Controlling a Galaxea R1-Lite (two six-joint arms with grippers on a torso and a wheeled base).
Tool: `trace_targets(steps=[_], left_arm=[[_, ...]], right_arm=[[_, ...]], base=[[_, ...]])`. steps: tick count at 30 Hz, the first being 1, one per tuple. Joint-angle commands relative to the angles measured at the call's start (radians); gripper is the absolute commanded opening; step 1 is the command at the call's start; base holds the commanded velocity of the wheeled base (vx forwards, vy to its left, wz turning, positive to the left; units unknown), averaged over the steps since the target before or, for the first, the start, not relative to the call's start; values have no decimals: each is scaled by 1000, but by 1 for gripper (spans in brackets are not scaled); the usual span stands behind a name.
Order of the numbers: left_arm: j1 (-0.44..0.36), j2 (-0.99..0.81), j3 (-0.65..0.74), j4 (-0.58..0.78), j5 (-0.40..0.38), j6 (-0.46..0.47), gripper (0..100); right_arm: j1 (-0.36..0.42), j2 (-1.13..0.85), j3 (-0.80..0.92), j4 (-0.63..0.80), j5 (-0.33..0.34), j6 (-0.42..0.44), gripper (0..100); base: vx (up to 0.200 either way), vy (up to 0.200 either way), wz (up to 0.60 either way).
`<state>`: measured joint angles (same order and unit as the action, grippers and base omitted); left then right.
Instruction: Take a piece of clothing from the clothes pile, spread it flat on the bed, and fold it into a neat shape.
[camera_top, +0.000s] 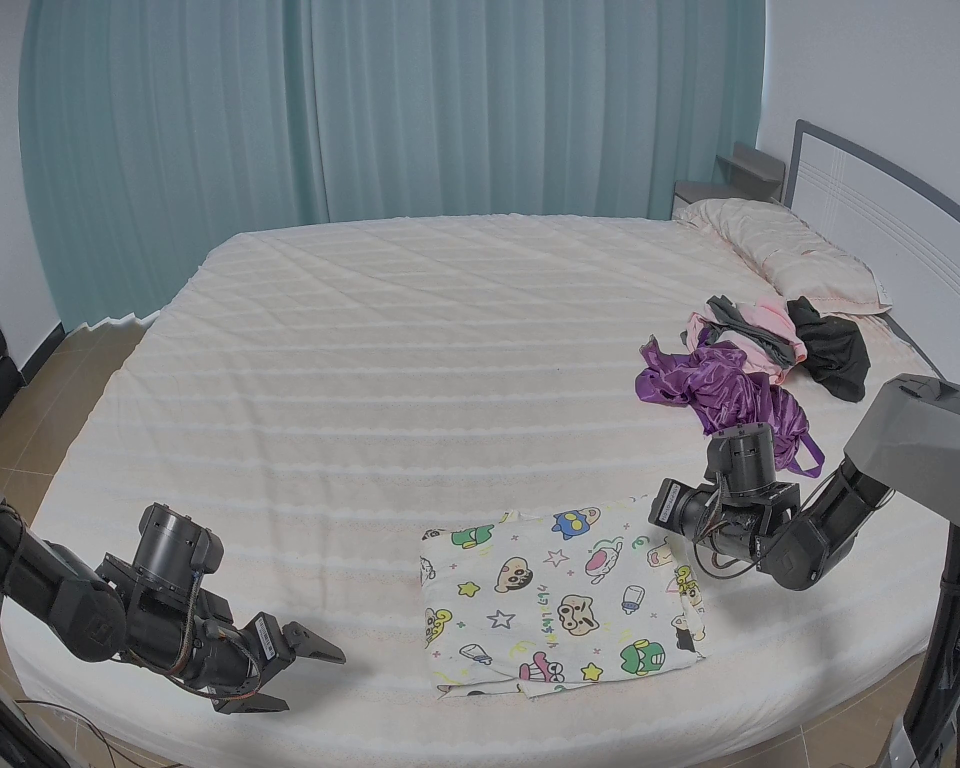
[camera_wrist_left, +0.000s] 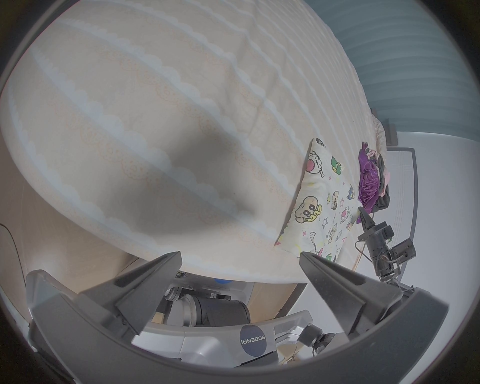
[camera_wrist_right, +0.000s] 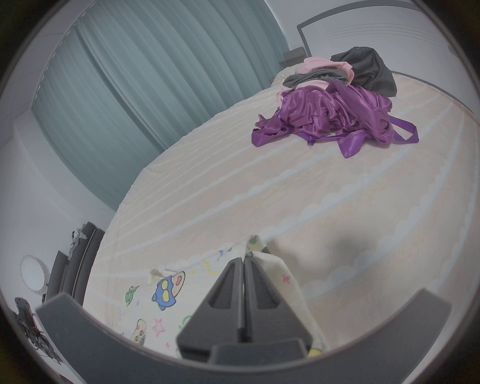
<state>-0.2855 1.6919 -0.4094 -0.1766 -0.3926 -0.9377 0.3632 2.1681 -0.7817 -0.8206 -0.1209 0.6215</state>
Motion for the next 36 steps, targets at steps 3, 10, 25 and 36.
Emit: trace_targets(steps=[3, 10, 25, 36], left_arm=[[0, 2, 0, -1, 0, 0, 100], [0, 9, 0, -1, 0, 0, 100], [0, 14, 0, -1, 0, 0, 100], [0, 14, 1, -1, 1, 0, 100]], right_arm=[[-26, 21, -18, 0, 0, 3, 0], [-29, 32, -18, -9, 0, 29, 0], [-24, -105, 111, -11, 0, 32, 100], [148, -280, 427, -11, 56, 32, 100]], base=[[0, 0, 0], [0, 0, 0], [0, 0, 0], [0, 0, 0]])
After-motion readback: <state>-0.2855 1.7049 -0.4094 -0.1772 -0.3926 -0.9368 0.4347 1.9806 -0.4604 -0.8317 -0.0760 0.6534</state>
